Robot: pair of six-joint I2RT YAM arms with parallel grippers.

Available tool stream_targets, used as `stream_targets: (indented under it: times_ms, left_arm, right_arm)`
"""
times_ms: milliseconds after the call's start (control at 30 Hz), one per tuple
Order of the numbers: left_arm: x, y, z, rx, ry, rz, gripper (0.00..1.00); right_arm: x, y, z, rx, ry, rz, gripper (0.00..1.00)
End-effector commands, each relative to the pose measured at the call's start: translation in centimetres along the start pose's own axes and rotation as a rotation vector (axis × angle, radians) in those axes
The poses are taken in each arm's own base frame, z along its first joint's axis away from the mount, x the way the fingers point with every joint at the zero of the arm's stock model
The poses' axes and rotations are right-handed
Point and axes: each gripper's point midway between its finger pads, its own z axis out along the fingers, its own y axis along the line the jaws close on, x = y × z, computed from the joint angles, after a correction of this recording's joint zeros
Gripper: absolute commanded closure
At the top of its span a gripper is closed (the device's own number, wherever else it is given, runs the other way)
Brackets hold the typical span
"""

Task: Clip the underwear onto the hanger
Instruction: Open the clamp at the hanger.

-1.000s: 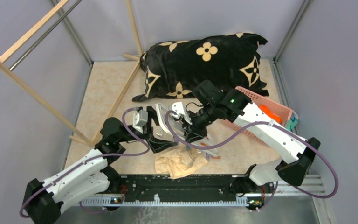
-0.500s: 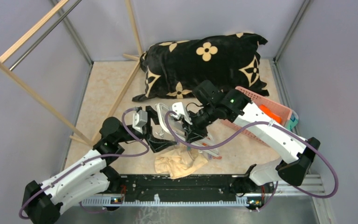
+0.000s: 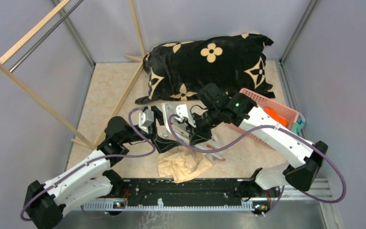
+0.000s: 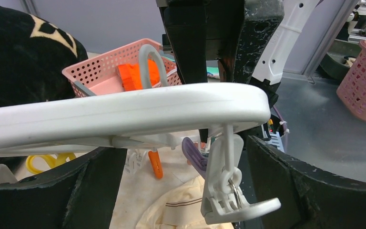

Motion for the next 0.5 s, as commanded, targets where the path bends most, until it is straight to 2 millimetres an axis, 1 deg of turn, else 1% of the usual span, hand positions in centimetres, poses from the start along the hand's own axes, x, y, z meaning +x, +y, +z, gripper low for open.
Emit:
stream_targets:
  times_ms: [0,133,233,467]
  left_arm:
    - [-1.6,-1.7,-0.1,0.073,-0.044,0.045,0.03]
    - [-1.3,-1.9,-0.6,0.059,-0.046,0.044,0.03]
    - [-1.2,-2.0,-0.8,0.053,-0.045,0.043,0.04]
    - [-1.4,-2.0,-0.8,0.052,-0.048,0.045,0.04]
  right_arm:
    - [-3.6,-2.4,-2.3,0.178,-0.128,-0.115,1.0]
    - [-4.6,-2.0,-3.9,0.228,-0.173,-0.153,1.0]
    - [-4.8,-1.8,-4.7,0.258,-0.183,-0.163,1.0]
    - [-4.2,-1.7,-4.3,0.234,-0.158,-0.147,1.0]
